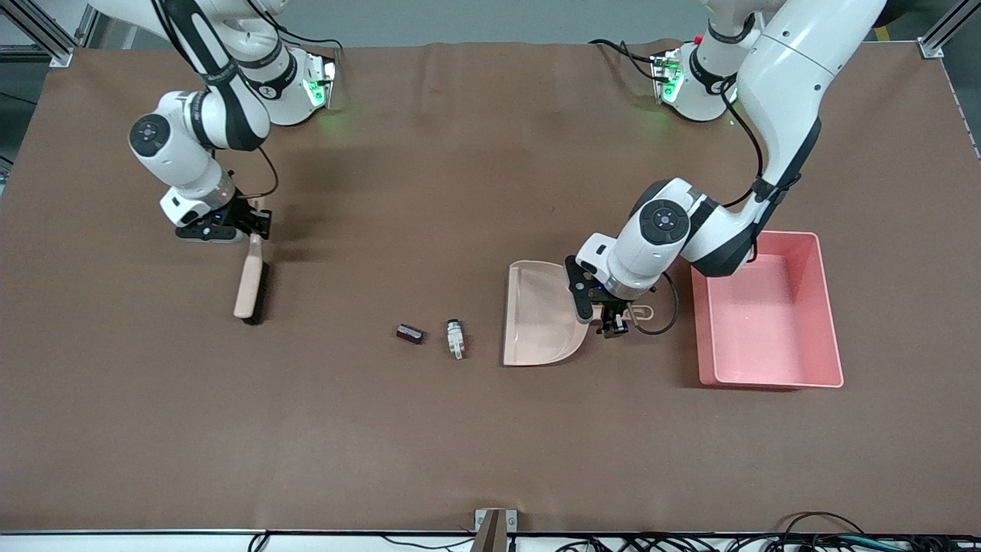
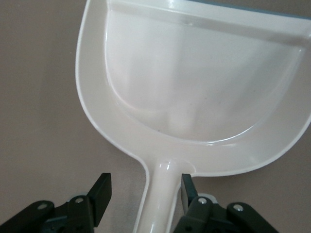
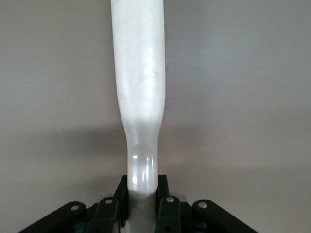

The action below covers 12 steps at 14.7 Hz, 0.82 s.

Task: Clean e-waste and dump in bin
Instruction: 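Lift the brush with the right gripper and move it behind the parts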

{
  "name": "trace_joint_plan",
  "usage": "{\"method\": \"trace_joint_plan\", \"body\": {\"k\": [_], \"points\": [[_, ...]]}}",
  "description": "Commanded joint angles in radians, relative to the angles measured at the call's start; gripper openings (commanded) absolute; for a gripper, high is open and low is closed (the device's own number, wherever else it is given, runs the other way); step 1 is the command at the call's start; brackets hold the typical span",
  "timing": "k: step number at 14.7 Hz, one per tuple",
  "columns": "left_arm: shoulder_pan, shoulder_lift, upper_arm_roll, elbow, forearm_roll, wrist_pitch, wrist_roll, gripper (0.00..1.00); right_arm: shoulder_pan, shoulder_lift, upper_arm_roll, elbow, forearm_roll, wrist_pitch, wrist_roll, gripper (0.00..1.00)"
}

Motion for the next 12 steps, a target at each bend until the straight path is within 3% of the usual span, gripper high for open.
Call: {"method": "trace_joint_plan", "body": {"k": [1, 6, 8, 12], "points": [[0.022, -0.019, -0.017, -0.013, 0.016, 0.001, 0.032, 0.66, 0.168, 0.043, 0.001, 0.047, 0.159, 0.012, 0.032, 0.0], [0.06, -0.037, -0.07, -0.045, 0.014, -0.008, 0.054, 0.66, 0.433, 0.207, -0.002, 0.232, 0.452, 0.058, 0.03, 0.0], [0.083, -0.036, -0.081, -0.058, 0.014, -0.008, 0.106, 0.66, 0.473, 0.267, -0.002, 0.305, 0.496, 0.058, 0.036, 0.0], [0.083, -0.022, -0.081, -0.058, 0.016, -0.007, 0.131, 0.67, 0.518, 0.336, -0.005, 0.406, 0.504, 0.054, 0.128, 0.0]]}}
